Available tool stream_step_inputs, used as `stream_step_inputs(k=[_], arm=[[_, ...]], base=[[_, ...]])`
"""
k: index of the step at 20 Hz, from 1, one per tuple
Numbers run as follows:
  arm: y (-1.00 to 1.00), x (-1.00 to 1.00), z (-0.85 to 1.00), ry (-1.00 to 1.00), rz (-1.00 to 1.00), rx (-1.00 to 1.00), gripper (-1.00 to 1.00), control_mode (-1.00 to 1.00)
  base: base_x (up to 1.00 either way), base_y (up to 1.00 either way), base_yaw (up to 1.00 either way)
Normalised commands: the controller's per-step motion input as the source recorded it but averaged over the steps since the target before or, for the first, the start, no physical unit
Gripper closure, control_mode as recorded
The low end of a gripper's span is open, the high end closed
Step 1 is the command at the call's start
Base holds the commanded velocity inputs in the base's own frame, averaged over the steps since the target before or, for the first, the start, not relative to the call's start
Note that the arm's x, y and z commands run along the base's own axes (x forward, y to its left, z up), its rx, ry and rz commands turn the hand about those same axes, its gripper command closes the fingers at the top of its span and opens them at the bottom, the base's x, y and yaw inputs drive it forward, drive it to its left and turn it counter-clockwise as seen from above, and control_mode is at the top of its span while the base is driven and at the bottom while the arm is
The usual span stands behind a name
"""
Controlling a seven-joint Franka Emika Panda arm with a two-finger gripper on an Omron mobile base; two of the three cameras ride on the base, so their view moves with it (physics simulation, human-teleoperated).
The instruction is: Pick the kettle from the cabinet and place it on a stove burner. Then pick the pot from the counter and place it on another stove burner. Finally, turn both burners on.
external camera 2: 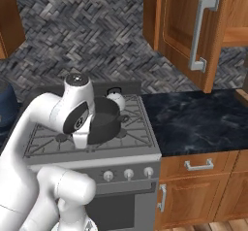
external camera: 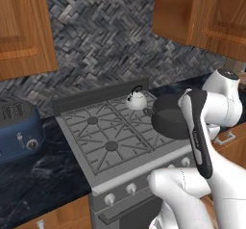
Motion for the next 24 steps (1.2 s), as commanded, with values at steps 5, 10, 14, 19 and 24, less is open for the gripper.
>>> stream_step_inputs(k=[5,10,14,19,24], arm=[[-0.13,0.49,-0.42,0.02,-0.02,0.00,1.00,-1.00],[-0.13,0.51,-0.33,0.00,-0.02,0.00,1.00,-1.00],[-0.11,0.49,-0.29,0.00,-0.03,0.00,1.00,-1.00],[-0.04,0.46,-0.27,0.01,-0.02,0.00,1.00,-1.00],[-0.02,0.41,-0.26,0.03,0.00,0.00,1.00,-1.00]], base=[[0.00,0.00,0.00],[0.00,0.00,0.00],[0.00,0.00,0.00],[0.00,0.00,0.00],[0.00,0.00,0.00]])
